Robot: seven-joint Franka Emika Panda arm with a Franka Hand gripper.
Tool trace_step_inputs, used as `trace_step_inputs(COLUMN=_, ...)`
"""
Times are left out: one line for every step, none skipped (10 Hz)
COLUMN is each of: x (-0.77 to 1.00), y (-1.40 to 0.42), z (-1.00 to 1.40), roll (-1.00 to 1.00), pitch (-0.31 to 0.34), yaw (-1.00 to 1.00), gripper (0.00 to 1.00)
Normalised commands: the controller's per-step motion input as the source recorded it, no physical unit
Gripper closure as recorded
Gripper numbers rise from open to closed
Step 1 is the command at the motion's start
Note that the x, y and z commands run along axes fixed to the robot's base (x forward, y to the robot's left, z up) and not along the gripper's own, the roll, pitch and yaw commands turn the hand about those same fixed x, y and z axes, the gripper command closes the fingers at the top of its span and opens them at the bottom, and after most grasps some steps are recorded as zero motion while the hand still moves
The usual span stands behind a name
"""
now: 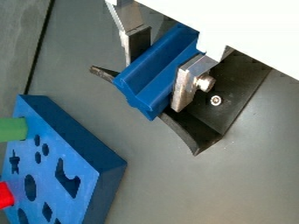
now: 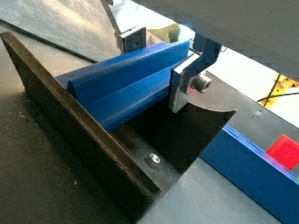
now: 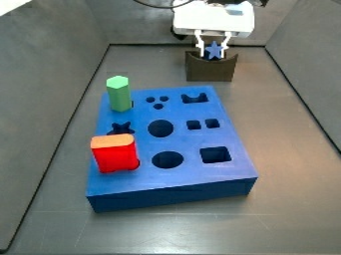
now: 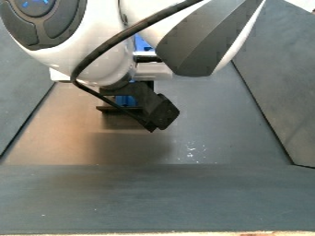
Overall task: Pick up the star object. Move up. Place the star object on the fixture. Regrasp the star object. Move to above the board. Insert the star object.
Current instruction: Place the star object on the fixture, then regrasp the star object.
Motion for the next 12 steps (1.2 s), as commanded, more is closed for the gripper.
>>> trace_step_inputs(x=0.06, y=0.06, z=-0.25, roll=-0.11, pitch=-0.074, yaw=-0.06, gripper=1.00)
trace_step_inputs(x=0.00, y=0.00, z=0.00, roll=0.00, pitch=0.000, yaw=0.00, gripper=0.00)
trace_step_inputs(x=0.00, y=0.00, z=1.00, roll=-0.03, pitch=0.059, yaw=-0.06, gripper=0.00)
trace_step_inputs(x=0.00, y=0.00, z=1.00, roll=-0.02, pitch=0.058, yaw=-0.05, gripper=0.00)
trace_step_inputs(x=-0.02, y=0.01, z=1.00, roll=0.00, pitch=0.055, yaw=-0.05, gripper=0.00)
trace_step_inputs(x=-0.02, y=0.01, z=1.00, roll=0.01, pitch=0.050, yaw=-0.04, gripper=0.00)
trace_step_inputs(x=-0.03, y=0.01, z=1.00, roll=0.04, pitch=0.044, yaw=-0.04, gripper=0.00)
trace_step_inputs(x=-0.03, y=0.01, z=0.91, roll=0.04, pitch=0.043, yaw=-0.04, gripper=0.00)
trace_step_inputs(x=-0.03, y=0.01, z=0.67, roll=0.05, pitch=0.034, yaw=-0.04, gripper=0.00)
trace_step_inputs(x=-0.03, y=0.00, z=0.48, roll=0.05, pitch=0.029, yaw=-0.03, gripper=0.00)
trace_step_inputs(x=-0.03, y=0.00, z=0.22, roll=0.05, pitch=0.027, yaw=-0.03, gripper=0.00)
trace_step_inputs(x=-0.13, y=-0.87, z=0.87, roll=1.00, pitch=0.044, yaw=0.03, gripper=0.00)
